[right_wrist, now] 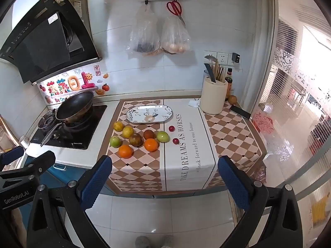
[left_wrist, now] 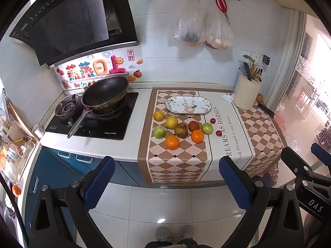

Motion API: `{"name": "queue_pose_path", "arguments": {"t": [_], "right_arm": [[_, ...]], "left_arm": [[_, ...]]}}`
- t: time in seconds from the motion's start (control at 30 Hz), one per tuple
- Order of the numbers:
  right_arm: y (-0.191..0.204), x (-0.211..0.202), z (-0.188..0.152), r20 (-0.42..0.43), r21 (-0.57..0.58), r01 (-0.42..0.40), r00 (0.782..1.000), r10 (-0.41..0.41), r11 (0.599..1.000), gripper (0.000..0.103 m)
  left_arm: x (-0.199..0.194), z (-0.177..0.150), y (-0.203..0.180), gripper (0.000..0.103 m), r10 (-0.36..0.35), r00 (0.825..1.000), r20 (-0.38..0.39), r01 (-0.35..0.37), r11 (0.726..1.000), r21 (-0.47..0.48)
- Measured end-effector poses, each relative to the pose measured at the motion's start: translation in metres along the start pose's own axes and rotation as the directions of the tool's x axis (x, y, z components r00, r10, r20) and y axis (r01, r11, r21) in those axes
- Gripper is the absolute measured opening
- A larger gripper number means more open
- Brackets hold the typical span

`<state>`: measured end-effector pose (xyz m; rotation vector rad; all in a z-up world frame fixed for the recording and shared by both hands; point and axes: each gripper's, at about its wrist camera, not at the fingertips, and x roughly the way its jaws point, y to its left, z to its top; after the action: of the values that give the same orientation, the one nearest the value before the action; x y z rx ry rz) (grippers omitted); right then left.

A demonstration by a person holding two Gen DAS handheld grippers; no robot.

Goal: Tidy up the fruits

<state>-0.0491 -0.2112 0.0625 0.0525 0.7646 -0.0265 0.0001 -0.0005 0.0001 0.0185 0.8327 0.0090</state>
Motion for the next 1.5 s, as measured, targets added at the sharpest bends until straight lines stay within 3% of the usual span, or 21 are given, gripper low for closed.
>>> {"name": "queue_pose_path", "arguments": {"t": [1.5], "right_arm": [[0.008,-0.005,0.006,0.008,-0.008,-0.02,1.0,0.02,1.0,0.103]], "left_arm": [[-0.008,0.02,0.015,0.103,-0.005,1.0,0.011,0.005,1.0,-0.008]]}}
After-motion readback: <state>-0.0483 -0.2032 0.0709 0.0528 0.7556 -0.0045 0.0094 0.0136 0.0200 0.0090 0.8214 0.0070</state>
